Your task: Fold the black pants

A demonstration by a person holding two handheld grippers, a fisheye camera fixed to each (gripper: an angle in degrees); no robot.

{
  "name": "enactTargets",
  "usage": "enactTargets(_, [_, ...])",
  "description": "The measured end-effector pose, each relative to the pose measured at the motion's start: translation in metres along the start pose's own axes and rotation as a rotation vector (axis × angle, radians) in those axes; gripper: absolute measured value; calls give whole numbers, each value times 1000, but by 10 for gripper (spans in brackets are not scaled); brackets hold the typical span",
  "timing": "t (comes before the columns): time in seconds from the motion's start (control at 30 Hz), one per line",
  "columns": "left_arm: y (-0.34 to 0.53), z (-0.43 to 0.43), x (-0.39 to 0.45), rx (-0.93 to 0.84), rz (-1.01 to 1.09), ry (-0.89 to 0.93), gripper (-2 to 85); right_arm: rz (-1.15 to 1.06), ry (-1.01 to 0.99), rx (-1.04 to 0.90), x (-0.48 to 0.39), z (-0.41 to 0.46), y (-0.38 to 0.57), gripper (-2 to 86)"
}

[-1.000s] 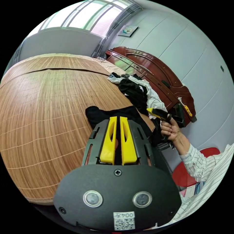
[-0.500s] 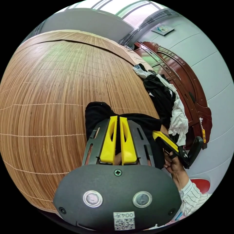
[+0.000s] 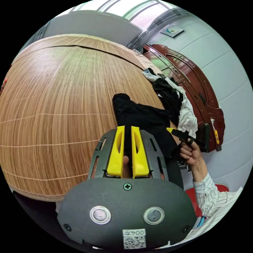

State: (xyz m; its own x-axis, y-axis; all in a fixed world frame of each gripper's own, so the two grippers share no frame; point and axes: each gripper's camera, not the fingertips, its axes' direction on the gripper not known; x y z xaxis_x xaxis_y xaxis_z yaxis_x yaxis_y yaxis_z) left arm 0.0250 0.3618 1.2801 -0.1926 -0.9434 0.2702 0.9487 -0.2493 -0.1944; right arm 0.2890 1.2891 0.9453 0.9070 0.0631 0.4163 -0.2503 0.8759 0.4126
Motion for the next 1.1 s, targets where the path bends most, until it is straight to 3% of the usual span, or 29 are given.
enactTargets(0.13, [13, -13, 0, -1, 30, 10, 54, -19, -69, 143, -14, -34, -29, 32])
enactTargets(0.23, [7, -20, 0, -9, 43, 2, 74, 129, -21, -48, 22, 14, -56, 34])
enactTargets(0.27, [4, -24, -2, -11, 39, 12, 80, 189, -90, -45, 37, 13, -55, 40])
enactTargets(0.4, [-13, -49, -34, -42, 1, 101, 112, 249, -296, 154, 73, -35, -20, 78])
enactTargets(0.6, [-21, -66, -92, -72, -172, 317, 125, 369, -375, 172, 135, -37, 50, 107])
enactTargets(0.73, [-19, -82, -99, -84, -174, 311, 127, 345, -412, 159, 124, -32, 65, 132])
enactTargets(0.9, [-12, -102, -113, -93, -193, 319, 124, 277, -310, 85, 93, -27, 64, 135])
enactTargets(1.1, [-15, -127, -120, -103, -178, 313, 123, 264, -154, -34, 73, -17, 43, 65])
